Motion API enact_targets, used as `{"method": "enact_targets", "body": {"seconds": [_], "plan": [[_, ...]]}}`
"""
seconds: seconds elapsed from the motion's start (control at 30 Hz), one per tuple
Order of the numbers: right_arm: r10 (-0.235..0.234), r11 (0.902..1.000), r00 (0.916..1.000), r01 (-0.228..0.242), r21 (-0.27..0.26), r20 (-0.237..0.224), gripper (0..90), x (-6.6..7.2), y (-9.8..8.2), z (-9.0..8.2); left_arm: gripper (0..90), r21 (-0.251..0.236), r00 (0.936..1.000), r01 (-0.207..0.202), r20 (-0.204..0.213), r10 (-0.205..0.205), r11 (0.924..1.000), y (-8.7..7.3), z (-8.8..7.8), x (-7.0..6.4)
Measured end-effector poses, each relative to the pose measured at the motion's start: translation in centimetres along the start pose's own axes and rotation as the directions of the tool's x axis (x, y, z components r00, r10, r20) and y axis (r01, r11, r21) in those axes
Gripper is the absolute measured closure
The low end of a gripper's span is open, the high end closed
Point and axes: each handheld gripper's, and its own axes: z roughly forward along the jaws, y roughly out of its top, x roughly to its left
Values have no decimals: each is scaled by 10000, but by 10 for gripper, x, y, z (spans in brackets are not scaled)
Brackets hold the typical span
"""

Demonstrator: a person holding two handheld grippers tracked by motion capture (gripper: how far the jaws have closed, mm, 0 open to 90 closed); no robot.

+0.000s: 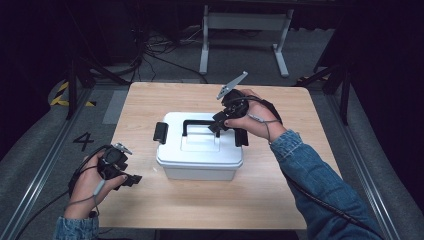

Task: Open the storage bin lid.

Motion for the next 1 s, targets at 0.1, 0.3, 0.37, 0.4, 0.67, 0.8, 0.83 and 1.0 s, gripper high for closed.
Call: {"method": "enact_targets", "body": {"seconds": [0.1, 0.3, 0.37, 0.4, 0.67, 0.8, 0.83, 1.0], "plan": [[-107, 9999, 9999, 107, 111, -32, 539, 2, 2, 5, 288, -6, 9998, -180, -12, 180, 9998, 1, 1, 1], [-250, 9996, 9996, 252, 129, -161, 564, 7, 7, 9, 283, 175, 9998, -206, 47, 205, 9996, 3, 4, -1], [-315, 9994, 9993, 318, 140, -179, 572, 7, 7, 9, 281, 187, 9997, -239, 61, 238, 9995, 3, 4, -1], [-358, 9992, 9992, 361, 185, -166, 580, 7, 8, 10, 281, 206, 9996, -263, 78, 261, 9994, 3, 5, -1], [-697, 9956, 9976, 696, 626, -15, 734, 10, 11, 15, 280, 205, 9995, -323, 42, 322, 9993, 3, 5, 0], [-1004, 9912, 9948, 1013, 848, -149, 801, 13, 11, 18, 279, 247, 9996, -251, 109, 248, 9994, 3, 6, 0], [-1148, 9897, 9934, 1150, 848, -72, 804, 14, 12, 19, 279, 241, 9996, -261, 110, 259, 9994, 3, 6, 0], [-1574, 9833, 9874, 1582, 903, -165, 821, 16, 13, 18, 279, 236, 9997, -234, 102, 232, 9994, 3, 6, 0]]}}
